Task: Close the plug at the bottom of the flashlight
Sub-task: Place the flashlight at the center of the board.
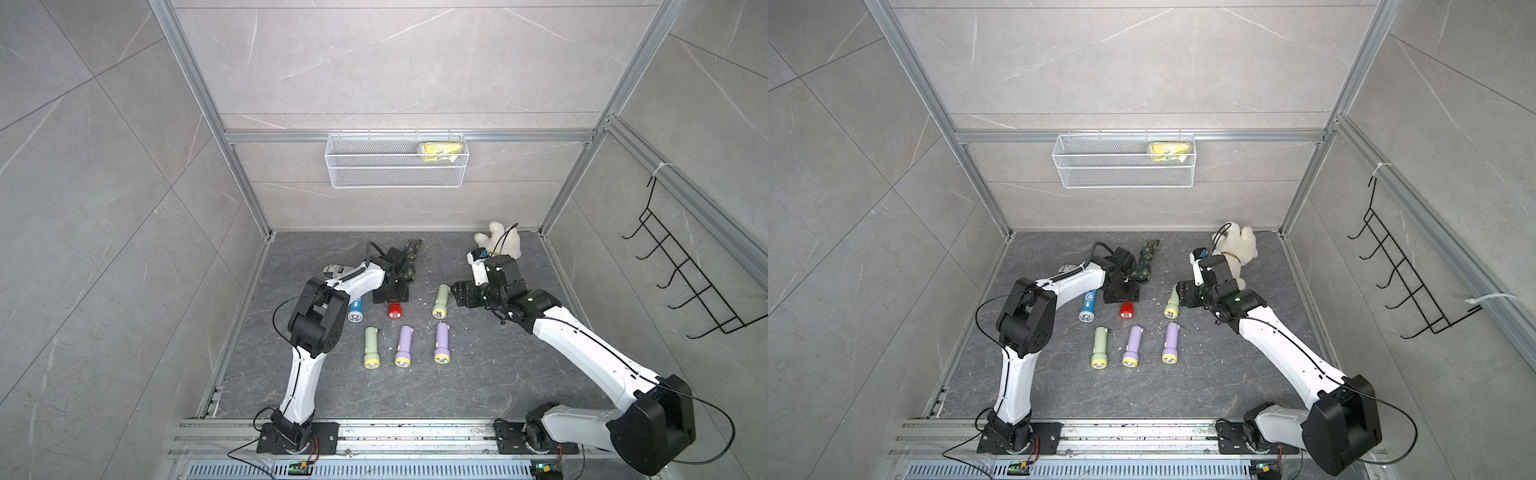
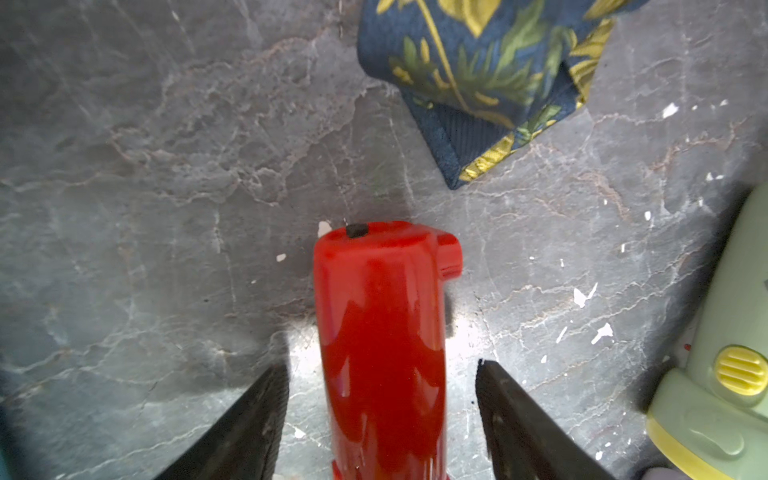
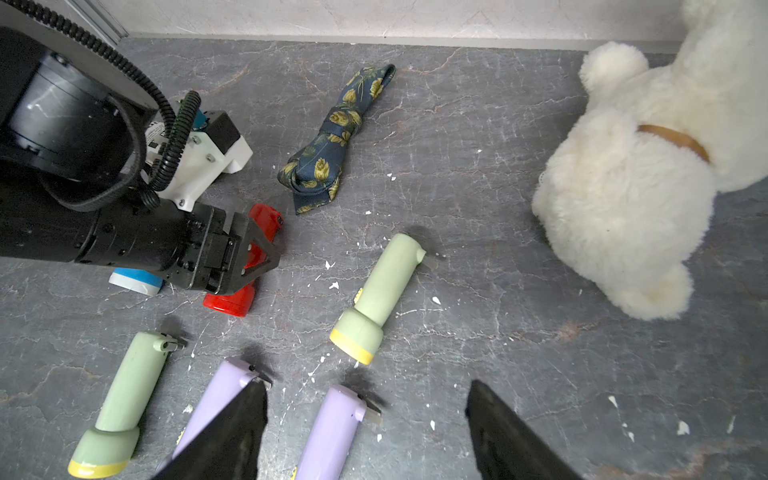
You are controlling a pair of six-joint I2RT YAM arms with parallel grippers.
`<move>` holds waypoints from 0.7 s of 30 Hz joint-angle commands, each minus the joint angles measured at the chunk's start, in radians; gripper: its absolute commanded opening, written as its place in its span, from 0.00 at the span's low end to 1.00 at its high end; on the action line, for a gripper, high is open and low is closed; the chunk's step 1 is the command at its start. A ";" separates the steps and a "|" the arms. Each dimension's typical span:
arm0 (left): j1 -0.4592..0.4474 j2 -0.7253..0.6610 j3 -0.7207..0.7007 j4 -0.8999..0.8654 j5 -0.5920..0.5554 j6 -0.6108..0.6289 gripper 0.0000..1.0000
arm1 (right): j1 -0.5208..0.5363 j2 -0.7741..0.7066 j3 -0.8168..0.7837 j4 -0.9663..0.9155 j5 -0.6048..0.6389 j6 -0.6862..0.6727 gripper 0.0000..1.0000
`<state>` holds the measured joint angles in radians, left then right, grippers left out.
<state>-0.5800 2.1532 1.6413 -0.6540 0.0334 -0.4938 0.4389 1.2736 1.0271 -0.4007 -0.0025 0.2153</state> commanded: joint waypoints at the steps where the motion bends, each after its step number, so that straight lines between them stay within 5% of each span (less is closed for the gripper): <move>1: -0.002 -0.012 0.017 -0.026 -0.010 0.006 0.76 | -0.002 -0.020 -0.011 -0.007 0.013 -0.011 0.79; 5: -0.001 -0.052 0.029 -0.019 -0.033 0.013 0.79 | -0.002 -0.021 -0.010 -0.008 0.019 -0.012 0.79; 7: -0.002 -0.079 0.038 -0.010 -0.050 0.024 0.86 | -0.002 -0.019 -0.009 -0.008 0.026 -0.013 0.79; 8: -0.001 -0.090 0.040 -0.001 -0.055 0.019 0.99 | -0.002 -0.019 -0.009 -0.009 0.028 -0.013 0.79; 15: 0.002 -0.165 0.043 0.073 -0.118 0.010 1.00 | -0.002 -0.023 -0.015 -0.009 0.038 -0.007 0.79; 21: -0.009 -0.181 0.030 0.174 -0.036 0.024 1.00 | -0.002 -0.025 -0.025 -0.009 0.061 0.001 0.79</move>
<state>-0.5812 1.9965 1.6512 -0.5278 -0.0406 -0.4862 0.4389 1.2701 1.0233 -0.4007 0.0265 0.2157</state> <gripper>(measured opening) 0.996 0.790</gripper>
